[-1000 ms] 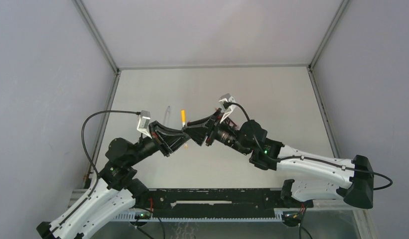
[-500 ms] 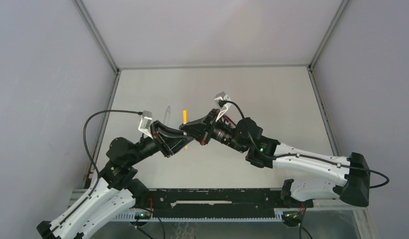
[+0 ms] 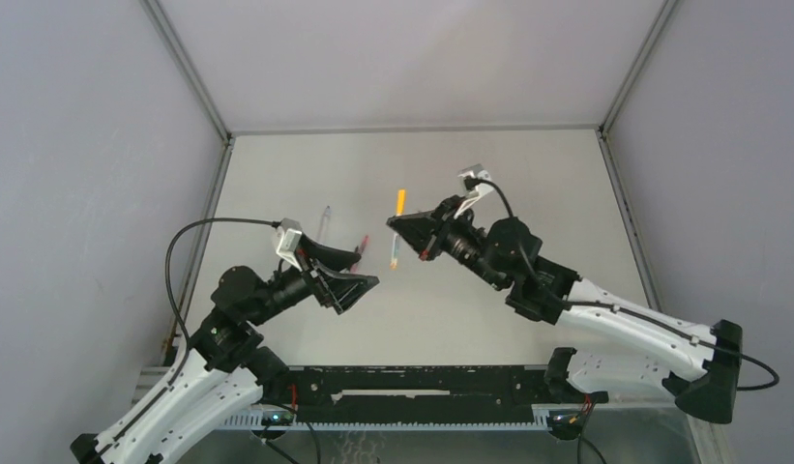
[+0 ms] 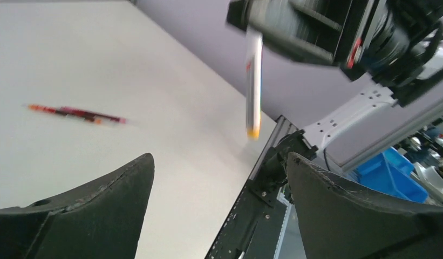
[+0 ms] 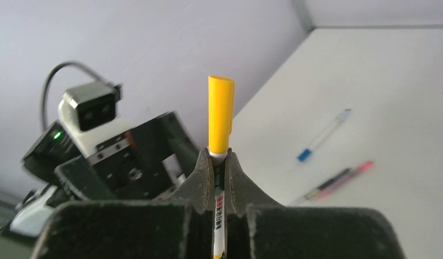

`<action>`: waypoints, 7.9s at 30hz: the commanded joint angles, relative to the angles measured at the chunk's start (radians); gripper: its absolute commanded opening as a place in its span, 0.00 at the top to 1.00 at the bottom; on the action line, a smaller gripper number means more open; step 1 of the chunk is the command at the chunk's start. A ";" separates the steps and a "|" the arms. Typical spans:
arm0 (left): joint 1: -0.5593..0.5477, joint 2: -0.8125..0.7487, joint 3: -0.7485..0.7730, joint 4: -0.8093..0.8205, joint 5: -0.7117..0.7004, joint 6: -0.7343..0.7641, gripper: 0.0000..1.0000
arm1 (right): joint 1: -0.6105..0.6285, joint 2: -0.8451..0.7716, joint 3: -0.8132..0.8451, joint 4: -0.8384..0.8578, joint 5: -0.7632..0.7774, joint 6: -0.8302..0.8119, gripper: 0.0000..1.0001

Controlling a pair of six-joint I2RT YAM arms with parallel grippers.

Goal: Insert the pens into the pen caps
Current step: Place the pen at the center of the board, then pick up the pen from the center of the board.

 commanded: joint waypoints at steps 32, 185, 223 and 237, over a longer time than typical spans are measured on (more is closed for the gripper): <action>0.003 -0.141 0.088 -0.385 -0.241 -0.051 0.02 | -0.692 0.585 0.160 -0.840 0.055 -0.234 0.90; -0.036 0.055 0.203 0.166 -0.024 -0.250 0.28 | 0.152 -0.041 -0.055 0.129 -0.112 0.207 1.00; -0.102 0.096 0.201 0.289 -0.007 -0.306 0.94 | 0.232 -0.019 -0.054 0.184 0.017 0.143 1.00; -0.103 0.073 0.228 0.271 -0.021 -0.290 1.00 | 0.236 -0.042 -0.054 0.132 0.006 0.085 0.58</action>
